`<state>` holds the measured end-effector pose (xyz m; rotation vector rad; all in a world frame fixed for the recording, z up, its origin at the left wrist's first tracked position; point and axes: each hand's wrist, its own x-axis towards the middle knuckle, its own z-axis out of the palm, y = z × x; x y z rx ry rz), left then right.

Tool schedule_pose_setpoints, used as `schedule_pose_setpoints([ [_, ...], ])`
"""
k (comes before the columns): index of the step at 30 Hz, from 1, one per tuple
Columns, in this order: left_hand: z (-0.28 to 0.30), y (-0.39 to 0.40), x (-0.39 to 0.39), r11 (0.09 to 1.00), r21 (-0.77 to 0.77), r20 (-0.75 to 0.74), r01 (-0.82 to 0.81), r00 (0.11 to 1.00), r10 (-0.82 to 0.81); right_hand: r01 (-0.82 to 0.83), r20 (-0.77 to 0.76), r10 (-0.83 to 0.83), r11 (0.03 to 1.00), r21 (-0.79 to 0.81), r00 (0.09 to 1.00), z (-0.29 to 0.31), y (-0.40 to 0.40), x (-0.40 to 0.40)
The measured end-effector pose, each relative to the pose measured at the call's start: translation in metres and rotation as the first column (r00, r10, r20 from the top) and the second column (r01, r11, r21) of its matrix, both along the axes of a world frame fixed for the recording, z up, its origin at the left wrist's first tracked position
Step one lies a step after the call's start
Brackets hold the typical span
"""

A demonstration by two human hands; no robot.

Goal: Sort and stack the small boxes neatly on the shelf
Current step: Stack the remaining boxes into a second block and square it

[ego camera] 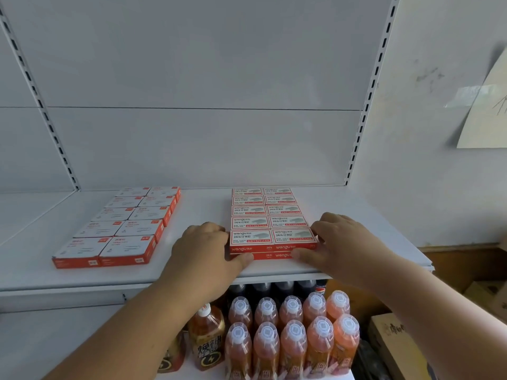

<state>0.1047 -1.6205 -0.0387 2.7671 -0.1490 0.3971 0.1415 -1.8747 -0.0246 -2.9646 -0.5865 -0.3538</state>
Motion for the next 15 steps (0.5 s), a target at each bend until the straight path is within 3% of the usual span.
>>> schedule_pose_setpoints([
  [4, -0.0006, -0.0011, -0.0014, 0.993, 0.117, 0.08, -0.007, 0.997, -0.002, -0.012, 0.044, 0.016, 0.996, -0.085, 0.999, 0.0035, -0.0006, -0.0047],
  [15, 0.0017, 0.0003, 0.0006, 0.994, 0.109, 0.047, 0.016, 0.999, -0.022, 0.047, -0.041, -0.051, 0.995, -0.091, 0.998, 0.0093, 0.0065, -0.0083],
])
